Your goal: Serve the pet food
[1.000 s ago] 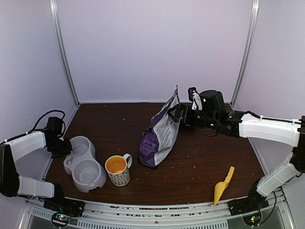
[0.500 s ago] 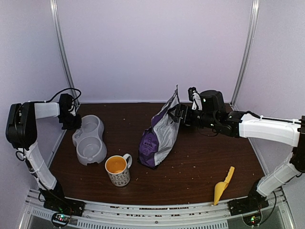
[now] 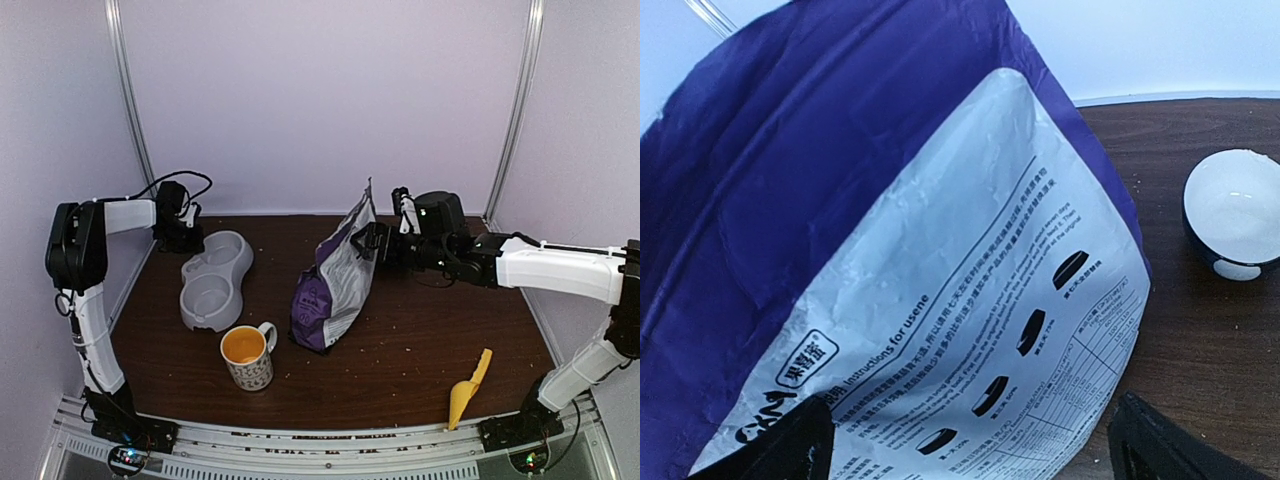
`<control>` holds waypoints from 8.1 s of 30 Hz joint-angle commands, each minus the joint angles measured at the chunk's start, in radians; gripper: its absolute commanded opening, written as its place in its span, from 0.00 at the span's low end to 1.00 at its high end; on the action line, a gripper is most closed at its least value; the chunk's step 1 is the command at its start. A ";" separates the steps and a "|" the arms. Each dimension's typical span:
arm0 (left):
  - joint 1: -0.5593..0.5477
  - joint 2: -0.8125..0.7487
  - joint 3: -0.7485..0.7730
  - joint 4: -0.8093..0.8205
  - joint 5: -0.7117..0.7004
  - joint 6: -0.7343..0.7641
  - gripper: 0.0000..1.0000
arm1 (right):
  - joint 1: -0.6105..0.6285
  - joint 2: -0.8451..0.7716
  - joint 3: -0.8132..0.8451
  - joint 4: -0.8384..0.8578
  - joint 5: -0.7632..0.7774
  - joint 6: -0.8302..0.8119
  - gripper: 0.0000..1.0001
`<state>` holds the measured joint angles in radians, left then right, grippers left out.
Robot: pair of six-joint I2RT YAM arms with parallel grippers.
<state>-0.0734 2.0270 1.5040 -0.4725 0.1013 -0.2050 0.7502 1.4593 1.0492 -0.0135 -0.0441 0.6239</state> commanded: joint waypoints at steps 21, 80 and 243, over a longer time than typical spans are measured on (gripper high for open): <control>0.057 -0.474 -0.169 0.014 -0.317 -0.119 0.92 | -0.013 -0.108 0.024 -0.097 0.068 -0.027 0.97; -0.246 -0.996 -0.292 0.072 -0.040 0.182 0.95 | 0.097 -0.092 0.389 -0.304 0.043 -0.176 0.00; -0.806 -0.670 -0.445 0.706 0.189 -0.548 0.63 | 0.221 -0.096 0.111 -0.091 -0.338 -0.006 0.00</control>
<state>-0.8772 1.3495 1.0267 0.1650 0.2703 -0.7349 0.9585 1.3926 1.1881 -0.0818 -0.3851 0.6136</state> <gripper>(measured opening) 0.639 0.001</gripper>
